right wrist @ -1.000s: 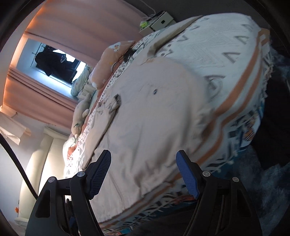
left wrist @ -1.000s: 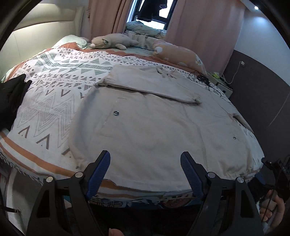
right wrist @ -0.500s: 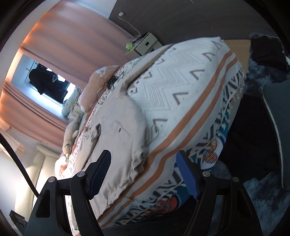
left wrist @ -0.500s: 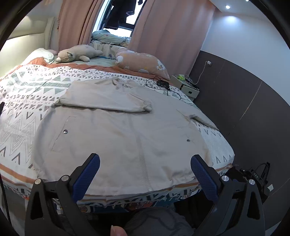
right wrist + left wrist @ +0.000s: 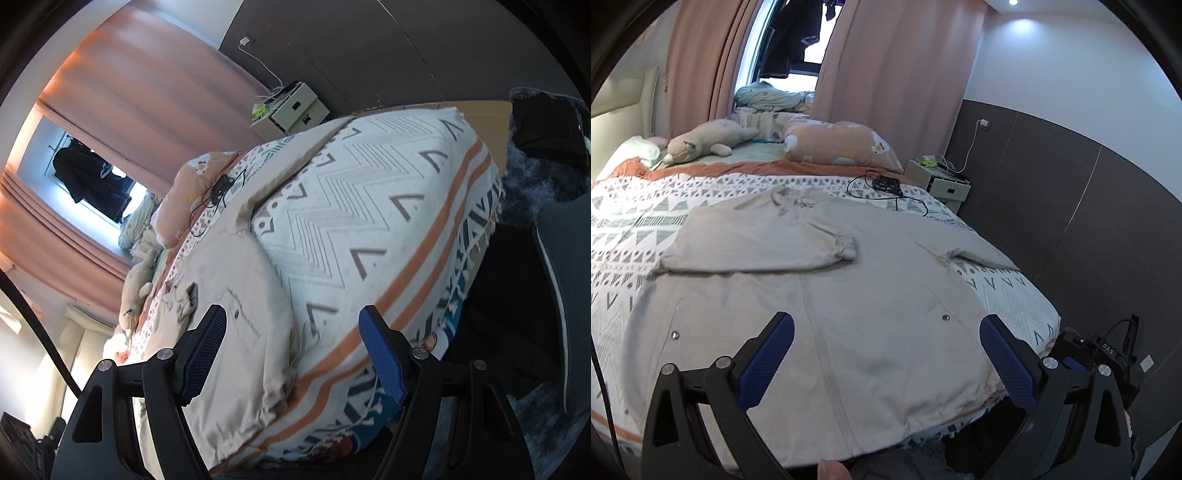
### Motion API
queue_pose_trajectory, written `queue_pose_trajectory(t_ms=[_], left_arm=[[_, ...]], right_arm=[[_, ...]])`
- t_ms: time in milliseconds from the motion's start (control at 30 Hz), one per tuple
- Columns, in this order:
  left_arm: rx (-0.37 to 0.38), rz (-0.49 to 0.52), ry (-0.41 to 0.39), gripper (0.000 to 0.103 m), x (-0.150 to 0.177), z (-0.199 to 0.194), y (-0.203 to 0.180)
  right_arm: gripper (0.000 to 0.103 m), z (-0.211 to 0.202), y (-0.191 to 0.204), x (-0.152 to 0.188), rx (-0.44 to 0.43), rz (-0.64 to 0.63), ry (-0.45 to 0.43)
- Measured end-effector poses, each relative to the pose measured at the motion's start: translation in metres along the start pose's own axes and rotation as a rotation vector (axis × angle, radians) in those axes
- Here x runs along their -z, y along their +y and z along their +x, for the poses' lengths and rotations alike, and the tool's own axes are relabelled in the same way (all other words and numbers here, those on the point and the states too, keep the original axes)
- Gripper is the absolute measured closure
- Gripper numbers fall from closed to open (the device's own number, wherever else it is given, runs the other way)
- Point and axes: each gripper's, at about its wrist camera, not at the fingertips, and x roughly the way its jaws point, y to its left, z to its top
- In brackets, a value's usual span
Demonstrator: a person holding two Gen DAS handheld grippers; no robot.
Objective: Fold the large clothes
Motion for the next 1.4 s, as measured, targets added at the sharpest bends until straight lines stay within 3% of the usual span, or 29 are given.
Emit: queue_pose_trajectory(t_ms=[167, 500, 900, 1067, 1400], left_arm=[[0.011, 0.014, 0.02, 0.0, -0.019, 0.033, -0.004], [-0.013, -0.053, 0.051, 0.0, -0.047, 0.097, 0.021], [-0.045, 0.002, 0.071, 0.0, -0.067, 0.17, 0.032], [-0.062, -0.03, 0.11, 0.0, -0.075, 0.202, 0.041], [-0.072, -0.192, 0.166, 0.0, -0.066, 0.215, 0.08]], right_arm=[[0.03, 0.021, 0.001, -0.022, 0.023, -0.005, -0.009], [0.03, 0.087, 0.001, -0.065, 0.059, -0.004, 0.024], [0.031, 0.178, 0.016, -0.13, 0.105, -0.068, 0.044], [0.06, 0.224, 0.021, -0.156, 0.127, -0.083, 0.058], [0.072, 0.309, 0.037, -0.194, 0.146, -0.066, 0.08]])
